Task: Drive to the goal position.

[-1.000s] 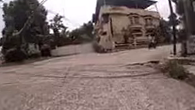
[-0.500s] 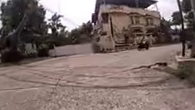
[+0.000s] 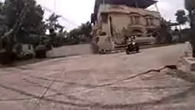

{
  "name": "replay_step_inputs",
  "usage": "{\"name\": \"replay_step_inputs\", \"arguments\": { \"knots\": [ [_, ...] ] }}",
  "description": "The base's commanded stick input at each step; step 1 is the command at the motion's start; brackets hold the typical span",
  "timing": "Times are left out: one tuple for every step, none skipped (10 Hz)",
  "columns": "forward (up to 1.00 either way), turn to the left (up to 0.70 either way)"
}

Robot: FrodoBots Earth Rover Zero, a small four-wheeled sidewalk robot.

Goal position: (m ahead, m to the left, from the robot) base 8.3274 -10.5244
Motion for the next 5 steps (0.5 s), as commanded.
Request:
{"name": "replay_step_inputs", "arguments": {
  "knots": [
    [1.00,-0.38],
    [1.00,-0.38],
    [1.00,-0.38],
    [1.00,0.02],
    [1.00,0.02]
  ]
}}
